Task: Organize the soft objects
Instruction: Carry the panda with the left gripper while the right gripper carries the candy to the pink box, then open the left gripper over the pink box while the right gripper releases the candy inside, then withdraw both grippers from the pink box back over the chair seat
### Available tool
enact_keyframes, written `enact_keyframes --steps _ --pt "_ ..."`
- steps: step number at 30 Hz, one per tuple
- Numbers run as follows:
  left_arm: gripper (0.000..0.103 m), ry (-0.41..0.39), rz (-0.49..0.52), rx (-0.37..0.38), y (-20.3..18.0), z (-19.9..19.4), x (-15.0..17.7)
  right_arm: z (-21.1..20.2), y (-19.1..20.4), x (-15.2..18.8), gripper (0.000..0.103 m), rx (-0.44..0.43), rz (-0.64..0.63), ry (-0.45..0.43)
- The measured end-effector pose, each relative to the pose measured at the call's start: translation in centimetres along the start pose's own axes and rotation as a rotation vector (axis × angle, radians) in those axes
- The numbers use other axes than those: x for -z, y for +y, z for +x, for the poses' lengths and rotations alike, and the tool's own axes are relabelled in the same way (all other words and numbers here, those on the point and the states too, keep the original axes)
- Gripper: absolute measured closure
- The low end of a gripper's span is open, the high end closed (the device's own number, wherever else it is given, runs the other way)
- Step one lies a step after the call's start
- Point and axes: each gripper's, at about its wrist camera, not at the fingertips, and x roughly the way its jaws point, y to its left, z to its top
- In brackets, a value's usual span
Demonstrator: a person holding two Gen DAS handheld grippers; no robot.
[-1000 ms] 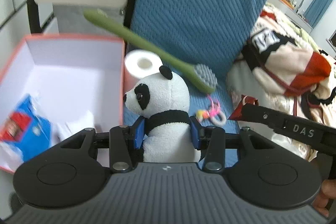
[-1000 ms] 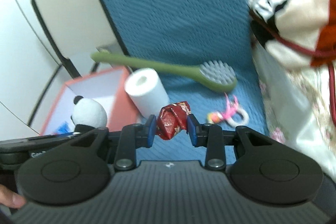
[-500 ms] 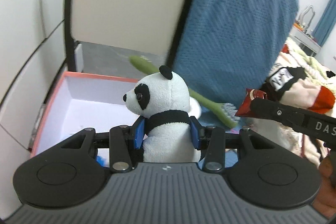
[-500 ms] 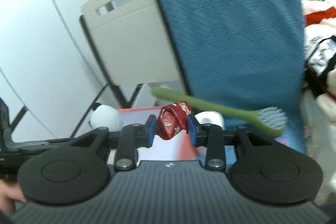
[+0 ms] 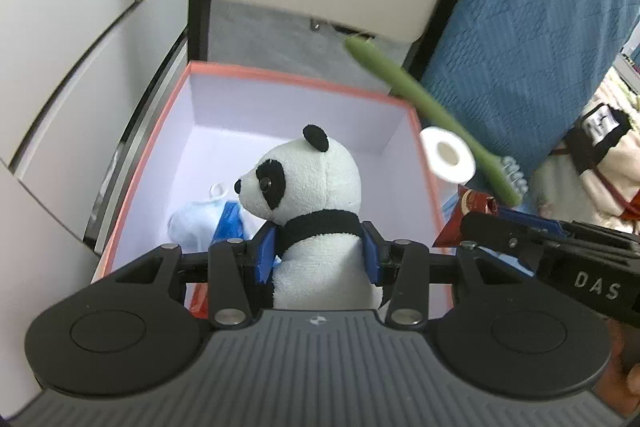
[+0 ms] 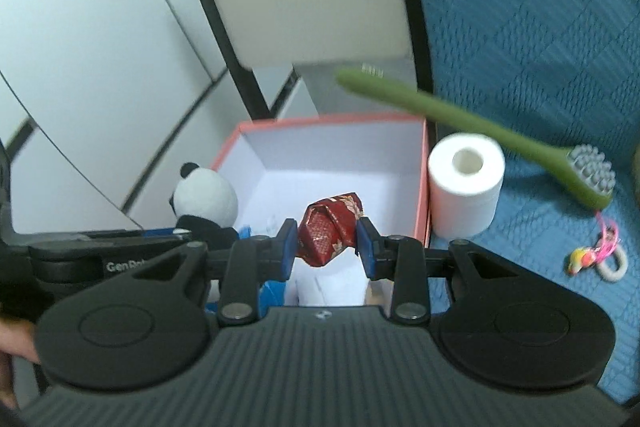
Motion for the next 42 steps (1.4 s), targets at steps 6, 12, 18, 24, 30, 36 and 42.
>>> enact_keyframes --steps 6,12,18,24,30,36,42 --pt "0.053 0.055 -0.032 -0.011 2.3 2.5 1.4 3.5 -0.1 1.5 0.066 0.024 -0.009 0.083" --pt "0.043 0.089 -0.051 -0.011 3.1 3.9 2.4 4.8 -0.2 2.3 0.064 0.016 -0.022 0.125" --pt "0.040 0.072 -0.047 -0.038 3.2 3.4 2.2 4.4 -1.1 1.9 0.040 -0.011 0.017 0.127" --pt "0.040 0.016 -0.041 -0.035 2.0 1.5 1.6 1.9 -1.8 1.2 0.040 0.002 0.016 0.067" --pt "0.040 -0.048 -0.002 -0.008 -0.9 -0.9 1.0 -2.0 -2.8 0.5 0.040 0.027 0.006 -0.031" --pt "0.040 -0.110 0.032 0.032 -4.4 -3.5 1.0 -6.1 -4.1 0.5 0.040 0.066 -0.002 -0.112" --pt "0.040 -0.155 0.067 0.070 -8.1 -5.5 1.6 -9.5 -5.8 1.5 0.040 0.098 -0.001 -0.165"
